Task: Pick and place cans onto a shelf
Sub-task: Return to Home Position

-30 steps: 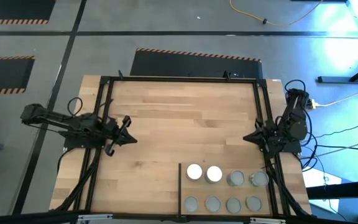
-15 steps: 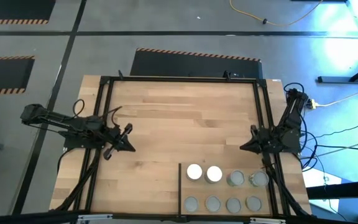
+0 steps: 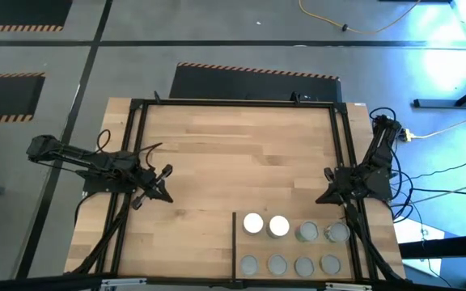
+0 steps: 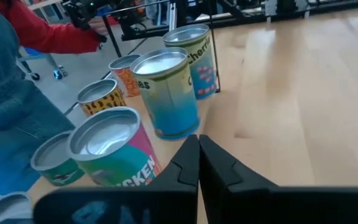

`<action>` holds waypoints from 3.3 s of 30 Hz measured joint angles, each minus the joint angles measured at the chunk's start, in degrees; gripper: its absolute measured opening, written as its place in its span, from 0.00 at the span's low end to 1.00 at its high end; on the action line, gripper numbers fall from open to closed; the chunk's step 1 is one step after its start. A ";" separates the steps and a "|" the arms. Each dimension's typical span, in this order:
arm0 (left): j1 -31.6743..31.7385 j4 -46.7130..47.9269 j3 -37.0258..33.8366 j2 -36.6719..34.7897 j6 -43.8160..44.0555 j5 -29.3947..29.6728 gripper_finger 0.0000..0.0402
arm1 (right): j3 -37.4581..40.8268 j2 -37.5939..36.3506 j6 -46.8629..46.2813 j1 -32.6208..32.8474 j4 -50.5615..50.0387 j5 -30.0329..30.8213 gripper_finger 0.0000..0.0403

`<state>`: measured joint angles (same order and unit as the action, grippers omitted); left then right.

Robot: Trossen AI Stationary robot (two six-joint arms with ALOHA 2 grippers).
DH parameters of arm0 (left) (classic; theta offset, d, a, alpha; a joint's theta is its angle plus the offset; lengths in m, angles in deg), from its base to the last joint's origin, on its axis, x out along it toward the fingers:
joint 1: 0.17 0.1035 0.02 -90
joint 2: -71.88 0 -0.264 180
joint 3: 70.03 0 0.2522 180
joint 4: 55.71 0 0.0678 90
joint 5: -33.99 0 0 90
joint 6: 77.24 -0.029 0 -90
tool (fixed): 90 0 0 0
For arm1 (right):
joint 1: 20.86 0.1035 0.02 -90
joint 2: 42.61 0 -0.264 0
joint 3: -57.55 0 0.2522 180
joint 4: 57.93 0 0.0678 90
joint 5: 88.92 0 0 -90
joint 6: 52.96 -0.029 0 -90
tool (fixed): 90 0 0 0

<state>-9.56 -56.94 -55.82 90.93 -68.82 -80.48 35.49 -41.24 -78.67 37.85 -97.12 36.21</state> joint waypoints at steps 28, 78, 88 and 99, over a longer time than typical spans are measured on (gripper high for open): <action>0.00 6.45 0.00 0.00 -0.04 19.06 0.00 | -0.02 0.02 3.55 0.01 0.11 0.76 0.04; -0.01 6.42 0.00 0.00 -0.04 19.10 0.00 | -0.07 0.02 3.56 0.02 0.13 0.79 0.05; 0.00 6.42 0.00 0.00 -0.04 19.10 0.00 | -0.07 0.02 3.56 0.02 0.13 0.76 0.05; 0.00 6.42 0.00 0.00 -0.04 19.10 0.00 | -0.07 0.02 3.59 0.01 0.13 0.77 0.05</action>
<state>-9.56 -50.53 -55.82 90.93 -68.86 -61.37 35.43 -41.22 -75.08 37.86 -96.99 36.98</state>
